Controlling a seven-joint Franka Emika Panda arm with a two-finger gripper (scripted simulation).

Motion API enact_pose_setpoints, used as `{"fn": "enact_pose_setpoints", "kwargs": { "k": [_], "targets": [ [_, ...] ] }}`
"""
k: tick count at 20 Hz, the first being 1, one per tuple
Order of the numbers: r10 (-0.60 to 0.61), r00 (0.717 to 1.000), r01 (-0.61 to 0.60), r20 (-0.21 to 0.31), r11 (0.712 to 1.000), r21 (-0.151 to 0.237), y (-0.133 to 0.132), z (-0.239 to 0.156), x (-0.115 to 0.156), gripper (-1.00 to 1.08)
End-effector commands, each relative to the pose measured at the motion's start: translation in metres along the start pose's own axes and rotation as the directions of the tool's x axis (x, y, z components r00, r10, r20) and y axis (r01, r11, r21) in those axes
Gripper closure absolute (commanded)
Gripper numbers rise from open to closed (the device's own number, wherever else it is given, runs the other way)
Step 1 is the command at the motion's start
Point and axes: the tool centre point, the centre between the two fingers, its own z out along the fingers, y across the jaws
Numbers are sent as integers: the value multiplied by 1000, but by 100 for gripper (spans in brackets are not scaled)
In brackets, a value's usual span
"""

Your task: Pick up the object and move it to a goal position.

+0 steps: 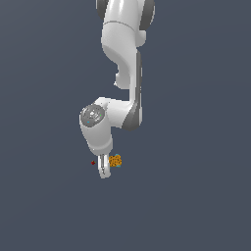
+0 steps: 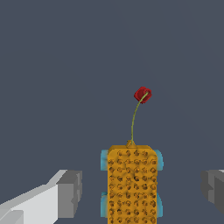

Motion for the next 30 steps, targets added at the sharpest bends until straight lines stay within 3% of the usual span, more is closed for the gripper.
{"fn": "enact_pose_setpoints", "kwargs": {
  "k": [1, 19, 20, 30],
  "targets": [
    [0, 1000, 0, 0, 1000, 0, 0, 0, 0, -92],
    [5, 1000, -5, 0, 1000, 0, 0, 50, 0, -92],
    [5, 1000, -5, 0, 1000, 0, 0, 50, 0, 108],
    [5, 1000, -5, 0, 1000, 0, 0, 50, 0, 108]
  ]
}}
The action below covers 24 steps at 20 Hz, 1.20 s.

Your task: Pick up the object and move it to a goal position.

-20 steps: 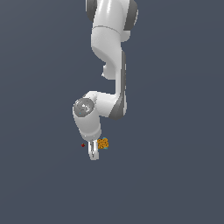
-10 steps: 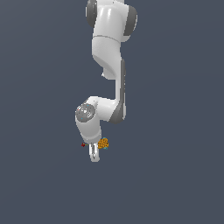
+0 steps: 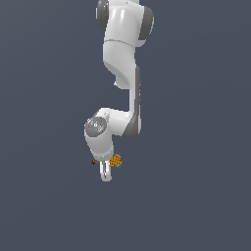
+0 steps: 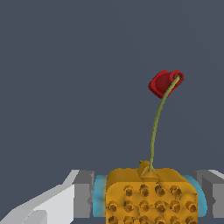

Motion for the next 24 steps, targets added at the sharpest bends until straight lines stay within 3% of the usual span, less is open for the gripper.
{"fn": "enact_pose_setpoints", "kwargs": {
  "k": [1, 9, 24],
  "targets": [
    [0, 1000, 0, 0, 1000, 0, 0, 0, 0, 108],
    [0, 1000, 0, 0, 1000, 0, 19, -8, 27, 108],
    [0, 1000, 0, 0, 1000, 0, 92, -41, 137, 108]
  ]
}}
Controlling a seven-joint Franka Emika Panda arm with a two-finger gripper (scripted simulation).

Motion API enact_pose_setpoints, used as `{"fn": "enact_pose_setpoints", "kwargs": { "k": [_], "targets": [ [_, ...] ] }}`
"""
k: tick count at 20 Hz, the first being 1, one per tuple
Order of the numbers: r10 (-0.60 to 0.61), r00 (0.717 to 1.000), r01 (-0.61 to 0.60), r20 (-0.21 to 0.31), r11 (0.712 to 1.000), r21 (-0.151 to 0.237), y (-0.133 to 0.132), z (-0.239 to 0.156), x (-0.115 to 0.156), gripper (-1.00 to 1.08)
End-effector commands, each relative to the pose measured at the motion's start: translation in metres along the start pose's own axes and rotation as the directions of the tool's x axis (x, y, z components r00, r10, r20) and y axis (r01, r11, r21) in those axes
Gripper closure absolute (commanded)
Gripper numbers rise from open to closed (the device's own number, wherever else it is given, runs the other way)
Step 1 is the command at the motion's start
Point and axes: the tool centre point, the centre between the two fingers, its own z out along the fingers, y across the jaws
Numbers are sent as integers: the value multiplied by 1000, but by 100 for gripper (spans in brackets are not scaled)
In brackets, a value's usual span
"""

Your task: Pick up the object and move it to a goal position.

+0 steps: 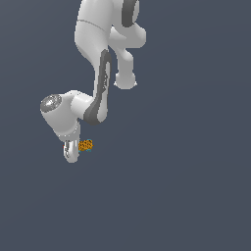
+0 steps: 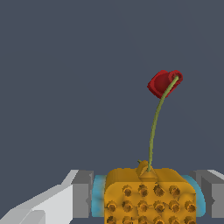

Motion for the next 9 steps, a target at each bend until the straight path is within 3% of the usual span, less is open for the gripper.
{"fn": "enact_pose_setpoints", "kwargs": {
  "k": [1, 9],
  "targets": [
    [-2, 1000, 2, 0, 1000, 1, 7, -4, 11, 108],
    [-2, 1000, 2, 0, 1000, 1, 8, -5, 17, 108]
  ]
}}
